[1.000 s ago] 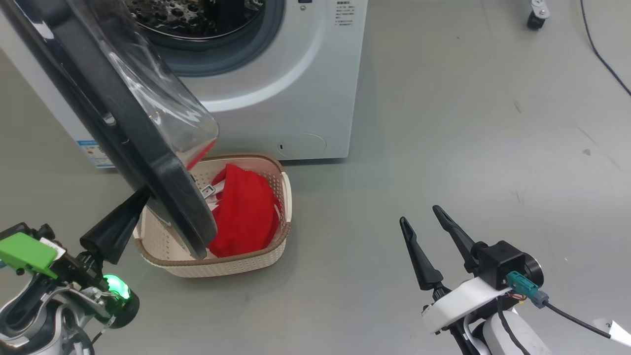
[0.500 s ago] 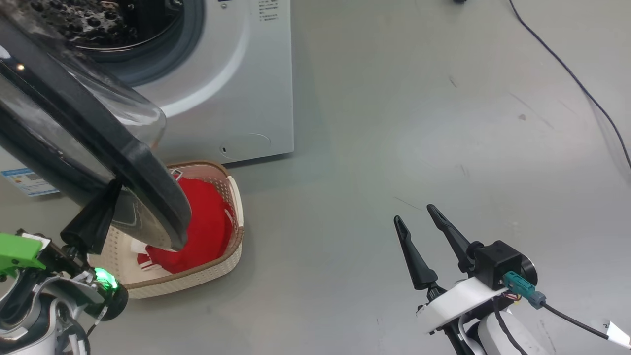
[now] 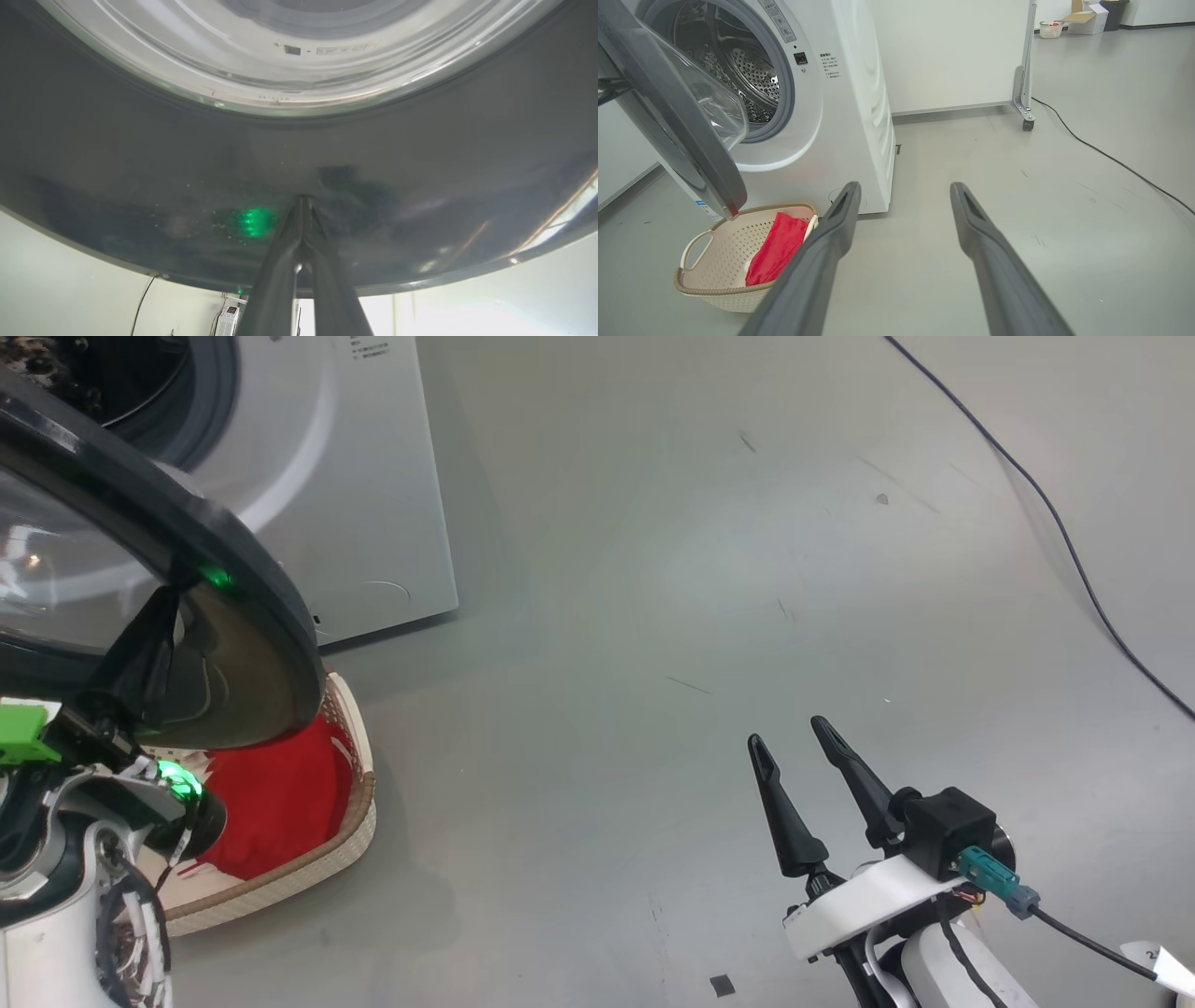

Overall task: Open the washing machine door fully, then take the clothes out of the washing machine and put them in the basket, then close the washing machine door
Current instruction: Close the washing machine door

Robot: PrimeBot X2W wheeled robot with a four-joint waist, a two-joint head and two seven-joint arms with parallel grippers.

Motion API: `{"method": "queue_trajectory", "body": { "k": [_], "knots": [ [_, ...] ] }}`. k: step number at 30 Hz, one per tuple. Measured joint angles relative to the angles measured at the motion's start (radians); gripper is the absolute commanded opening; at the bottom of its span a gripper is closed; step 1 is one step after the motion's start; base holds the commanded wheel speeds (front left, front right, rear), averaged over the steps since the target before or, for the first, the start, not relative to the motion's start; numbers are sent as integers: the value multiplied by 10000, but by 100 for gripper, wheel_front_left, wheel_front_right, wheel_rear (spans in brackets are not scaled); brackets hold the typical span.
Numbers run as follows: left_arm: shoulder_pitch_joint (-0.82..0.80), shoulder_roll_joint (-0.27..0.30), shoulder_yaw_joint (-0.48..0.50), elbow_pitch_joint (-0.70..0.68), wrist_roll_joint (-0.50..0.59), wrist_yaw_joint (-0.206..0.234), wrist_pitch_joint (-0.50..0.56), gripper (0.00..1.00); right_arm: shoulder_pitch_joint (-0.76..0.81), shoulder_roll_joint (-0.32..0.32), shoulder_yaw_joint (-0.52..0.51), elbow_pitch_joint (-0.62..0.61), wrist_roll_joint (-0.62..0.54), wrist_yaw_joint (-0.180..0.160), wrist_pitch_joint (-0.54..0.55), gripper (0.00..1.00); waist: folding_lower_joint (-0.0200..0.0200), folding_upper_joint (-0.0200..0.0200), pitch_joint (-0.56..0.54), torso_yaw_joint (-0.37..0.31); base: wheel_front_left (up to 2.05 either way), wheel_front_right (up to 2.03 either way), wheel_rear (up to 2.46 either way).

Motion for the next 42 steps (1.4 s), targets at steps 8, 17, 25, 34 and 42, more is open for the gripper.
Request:
{"method": "queue_trajectory", "body": {
  "k": [8, 17, 25, 34, 42],
  "knots": [
    [-707, -54, -424, 422, 173, 0, -575, 0, -43, 13, -29, -115, 100, -173, 0, 100, 0, 0, 228, -346, 0, 0, 0],
    [-787, -90, -1011, 807, 600, -19, -662, 0, -46, 23, -387, -157, 96, -347, 0, 100, 0, 0, 35, -106, 0, 0, 0],
    [35, -88, -2428, 840, 2092, -861, -545, 0, -32, -17, -777, -153, -25, -345, 0, 100, 0, 0, -401, 477, 0, 0, 0],
    [1089, 1034, -4217, 813, 5733, -1994, -1409, 0, 71, -303, -1014, -201, -205, -332, 0, 100, 0, 0, -885, 1558, 0, 0, 0],
    [1333, 1448, -4750, 550, 7618, -2169, -2621, 0, 88, -502, -1106, -339, -378, -251, 0, 100, -1, 0, -1199, 2484, 0, 0, 0]
  ]
}}
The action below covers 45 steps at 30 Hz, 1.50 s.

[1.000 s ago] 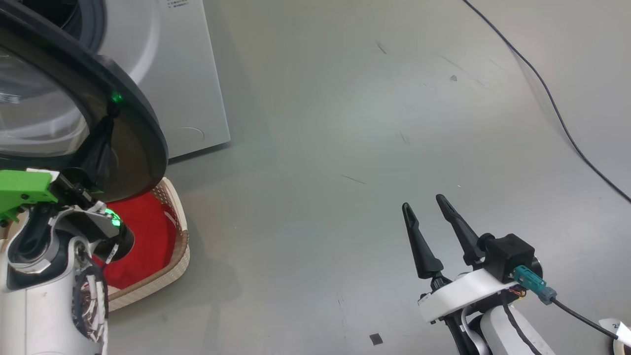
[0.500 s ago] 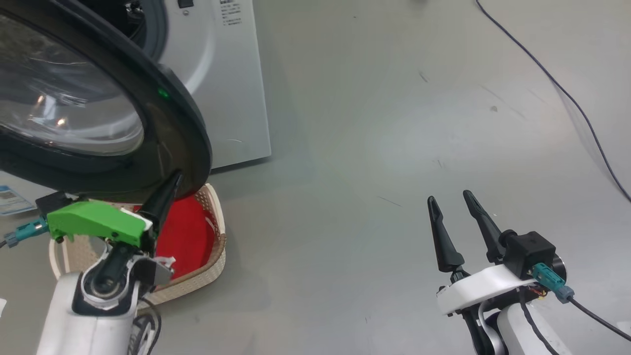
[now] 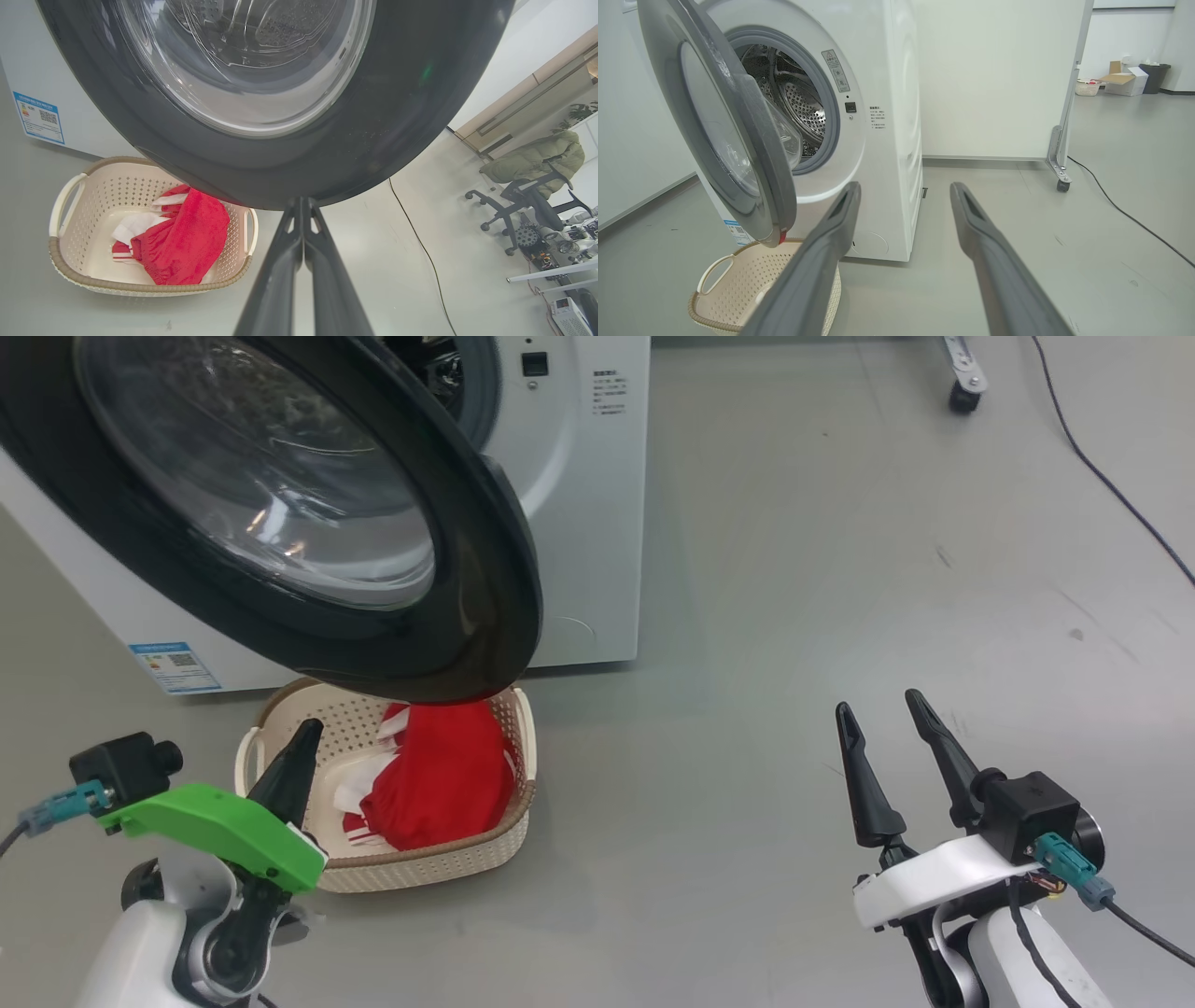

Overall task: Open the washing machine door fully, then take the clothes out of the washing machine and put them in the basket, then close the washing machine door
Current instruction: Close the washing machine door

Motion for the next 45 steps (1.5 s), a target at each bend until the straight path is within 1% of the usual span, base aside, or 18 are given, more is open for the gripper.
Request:
{"method": "queue_trajectory", "body": {
  "k": [4, 9, 20, 21, 22, 23, 26, 28, 33, 35, 45],
  "knots": [
    [293, 144, -244, -115, 819, -52, -708, 0, 67, 6, -52, -40, 0, 8, 0, 100, 0, 0, -148, 486, 0, 0, 0],
    [581, 167, -523, -184, 1753, -84, -1572, 0, 244, 46, -113, -38, 0, 12, 0, 100, 0, 0, -321, 1019, 0, 0, 0],
    [1113, 393, -974, -209, 3407, -52, -3150, 0, 393, 44, -153, -50, -12, 90, 0, 100, 0, 0, -630, 1917, 0, 0, 0],
    [1174, 451, -999, -213, 3632, 15, -3298, 36, 393, 48, -142, -67, -50, 92, 0, 100, 0, 0, -642, 1980, 0, 0, 0],
    [1226, 523, -991, -215, 3891, 121, -3530, 100, 393, 48, -125, -84, -84, 98, 0, 100, 0, 0, -645, 2034, 0, 0, 0],
    [1273, 579, -941, -213, 4075, 205, -3764, 100, 392, 52, -94, -82, -86, 102, 0, 100, 0, 0, -644, 2079, 0, 0, 0],
    [1458, 591, -928, -182, 4234, 245, -4073, 100, 391, 77, -13, -79, -88, 132, 0, 100, 0, 0, -631, 2147, 0, 0, 0],
    [1665, 541, -963, -178, 4339, 408, -4117, 100, 393, 88, -21, -79, -88, 182, 0, 100, 0, 0, -620, 2167, 0, 0, 0],
    [1756, 589, -953, -176, 4769, 537, -4201, 100, 397, 146, -15, -71, -88, 182, 0, 100, 0, 0, -621, 2177, 0, 0, 0],
    [1757, 642, -1022, -184, 5093, 562, -4203, 100, 398, 165, -4, -65, -88, 184, 0, 100, 0, 0, -623, 2174, 0, 0, 0],
    [1809, 541, -1034, -324, 5509, 671, -4282, 100, 398, 213, 31, -25, -88, 188, 0, 100, 0, 0, -593, 2121, 0, 0, 0]
  ]
}}
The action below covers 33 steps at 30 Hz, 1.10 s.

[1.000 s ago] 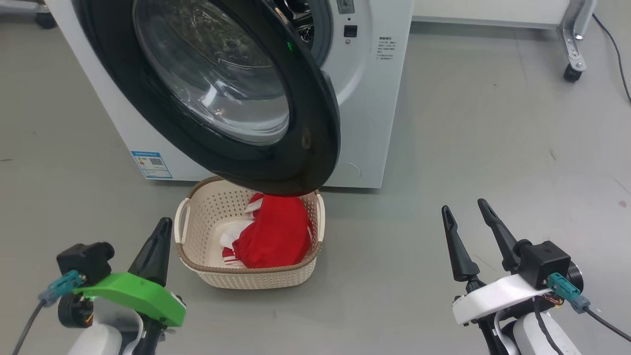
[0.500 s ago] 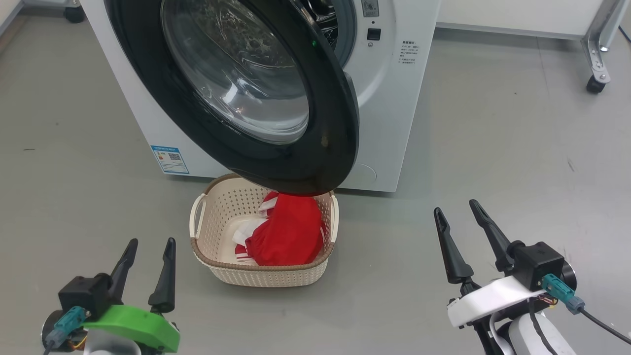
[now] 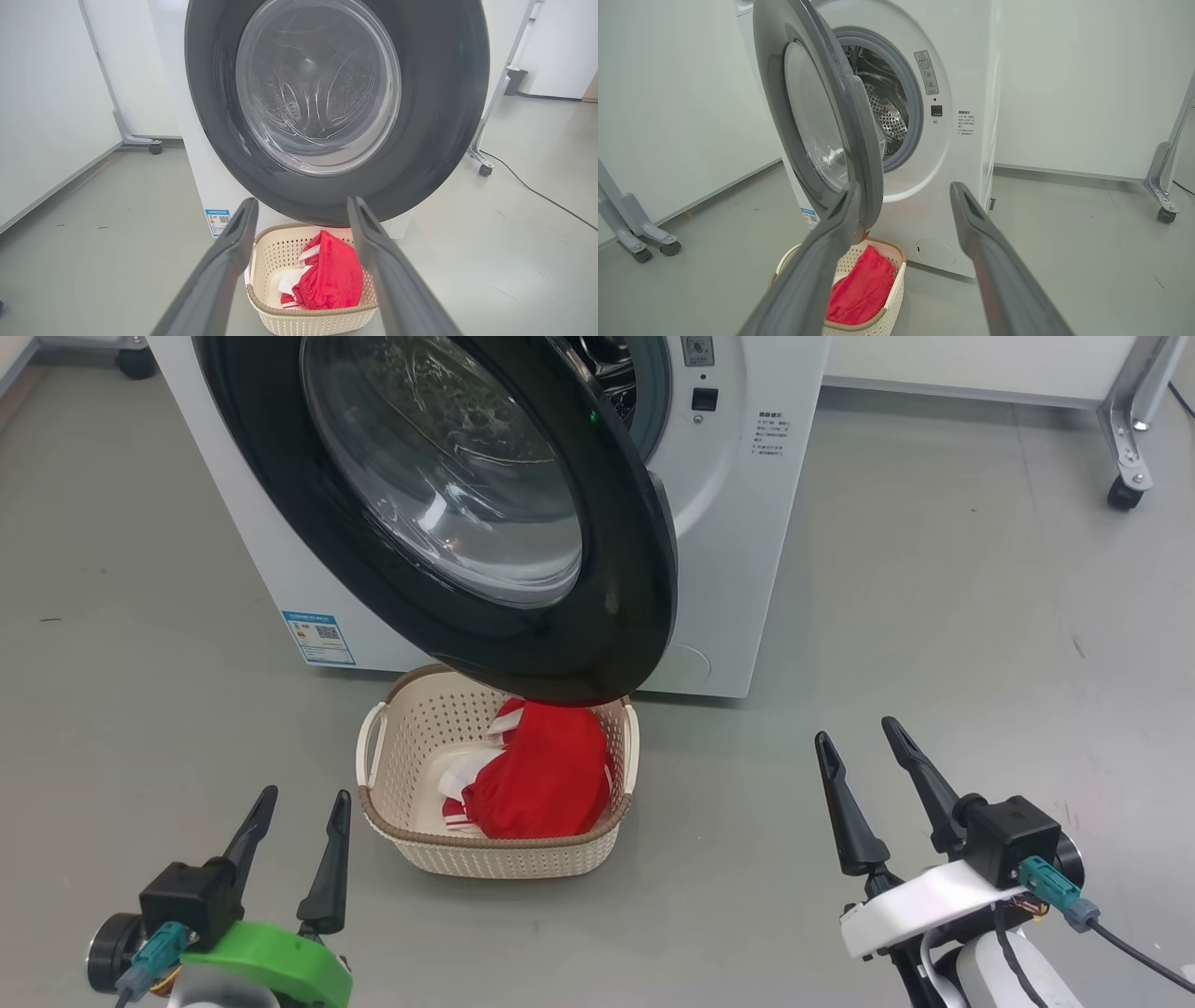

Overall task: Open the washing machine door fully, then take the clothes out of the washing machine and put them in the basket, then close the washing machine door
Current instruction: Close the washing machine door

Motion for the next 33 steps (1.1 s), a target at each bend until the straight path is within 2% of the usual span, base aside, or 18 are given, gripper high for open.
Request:
{"method": "queue_trajectory", "body": {
  "k": [11, 33],
  "knots": [
    [70, -130, 92, -86, 245, 31, -8, 100, -1, 13, 10, 46, -33, 88, 0, 100, 0, 0, 46, -70, 0, 0, 0],
    [111, -393, 426, -416, 702, 27, -8, 100, -2, 73, -224, -29, -134, 59, 0, 100, 0, 0, 288, -72, 0, 0, 0]
  ]
}}
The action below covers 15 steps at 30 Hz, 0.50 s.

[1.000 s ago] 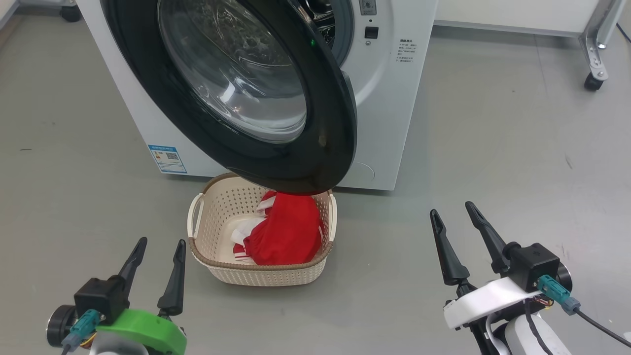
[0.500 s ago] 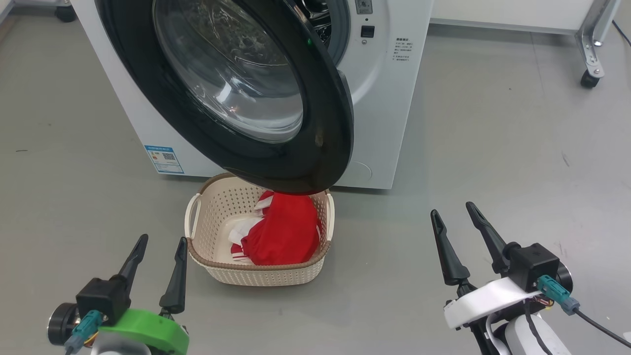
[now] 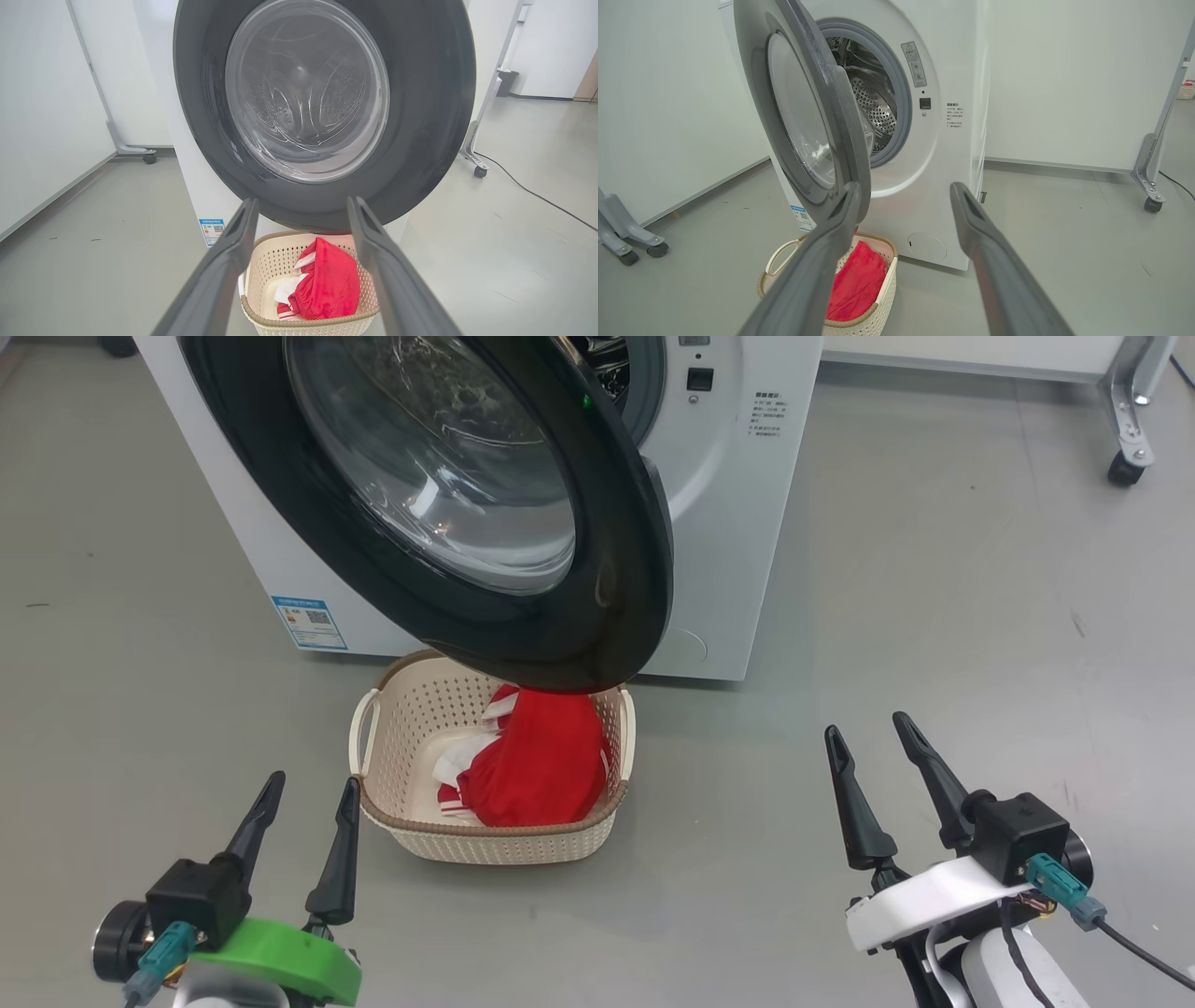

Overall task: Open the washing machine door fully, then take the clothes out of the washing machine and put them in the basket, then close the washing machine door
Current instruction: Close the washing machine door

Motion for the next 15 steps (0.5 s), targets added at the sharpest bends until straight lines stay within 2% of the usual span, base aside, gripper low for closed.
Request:
{"method": "queue_trajectory", "body": {
  "k": [6, 7, 8, 9, 15],
  "knots": [
    [0, -65, 117, -58, 13, -31, -2, 100, -14, 8, -31, -73, -23, 0, 0, 100, 0, 0, 193, 70, 0, 0, 0],
    [0, -84, 121, -71, 56, -31, -2, 100, -21, 6, -17, -82, -42, 2, 0, 64, 0, 0, 238, 82, 0, 0, 0],
    [-1, -111, 123, -96, 82, -33, -2, 100, -33, 4, 12, -111, -79, 13, 0, 19, 0, 0, 289, 94, 0, 0, 0],
    [-1, -138, 123, -123, 88, -33, -2, 100, -50, 4, 46, -159, -109, 25, 0, 0, 0, 0, 343, 106, 0, 0, 0],
    [-24, -234, 121, -284, 163, -161, -2, 100, -656, -362, 612, -311, -639, 228, 0, 0, 0, 0, 770, 191, 0, 0, 0]
  ]
}}
